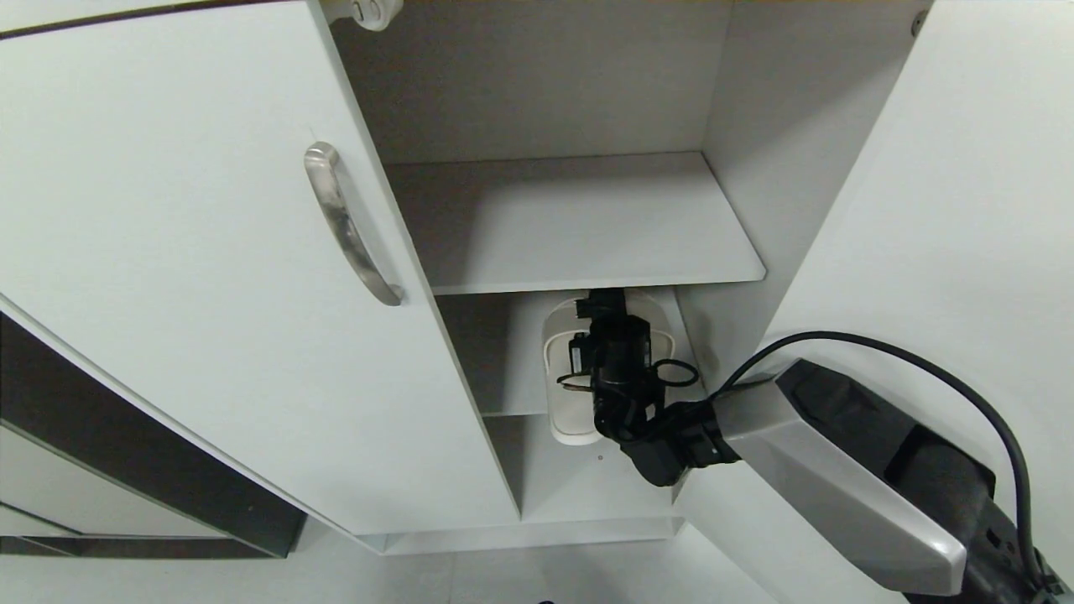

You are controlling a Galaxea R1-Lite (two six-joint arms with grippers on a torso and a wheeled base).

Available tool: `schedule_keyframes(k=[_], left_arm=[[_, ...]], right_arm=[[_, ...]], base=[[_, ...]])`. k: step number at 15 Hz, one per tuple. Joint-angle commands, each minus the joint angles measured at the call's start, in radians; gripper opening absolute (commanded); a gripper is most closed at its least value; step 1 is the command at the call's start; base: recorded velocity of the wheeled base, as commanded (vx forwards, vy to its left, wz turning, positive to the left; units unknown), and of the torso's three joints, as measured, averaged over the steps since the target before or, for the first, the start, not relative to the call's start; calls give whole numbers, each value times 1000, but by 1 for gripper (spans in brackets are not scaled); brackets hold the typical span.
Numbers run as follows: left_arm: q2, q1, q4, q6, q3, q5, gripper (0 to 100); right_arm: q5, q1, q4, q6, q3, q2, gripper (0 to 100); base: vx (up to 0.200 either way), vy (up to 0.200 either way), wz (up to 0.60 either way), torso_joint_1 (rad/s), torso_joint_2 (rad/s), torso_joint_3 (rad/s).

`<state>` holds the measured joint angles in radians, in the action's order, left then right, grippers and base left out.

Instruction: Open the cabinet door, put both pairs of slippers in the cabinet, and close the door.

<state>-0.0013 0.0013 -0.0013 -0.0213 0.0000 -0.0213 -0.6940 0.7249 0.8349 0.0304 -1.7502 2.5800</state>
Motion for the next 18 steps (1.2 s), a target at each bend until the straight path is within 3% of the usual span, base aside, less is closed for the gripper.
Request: schedule_keyframes(k=[1,2,4,5,8,9,10,15,18], left_arm=[[1,0,0,0,0,0,0],[1,0,0,1,0,0,0],[1,0,0,1,0,0,0],[1,0,0,1,0,0,0],[1,0,0,1,0,0,0],[1,0,0,1,0,0,0],[1,0,0,1,0,1,0],[1,0,0,1,0,1,0],[1,0,0,-6,0,0,0]], right_arm=[[-1,8,24,0,51,-29,100],[4,37,87,2,193,-104,100],[33,67,135,0,348,-181,100],[47,90,227,0,483,-242,100],[93,126,371,-33,719,-357,100],[93,126,371,-33,719,-357,100],[149,160,388,-57,865,-448,100],[212,206,385,-73,946,-518,100],[214,208,383,-73,954,-526,100]], base=[[0,0,0,0,0,0],[0,0,0,0,0,0],[0,0,0,0,0,0],[0,0,0,0,0,0],[0,0,0,0,0,0],[-200,0,0,2,2,-2],[-200,0,0,2,7,7],[-200,0,0,2,-1,0],[0,0,0,0,0,0]])
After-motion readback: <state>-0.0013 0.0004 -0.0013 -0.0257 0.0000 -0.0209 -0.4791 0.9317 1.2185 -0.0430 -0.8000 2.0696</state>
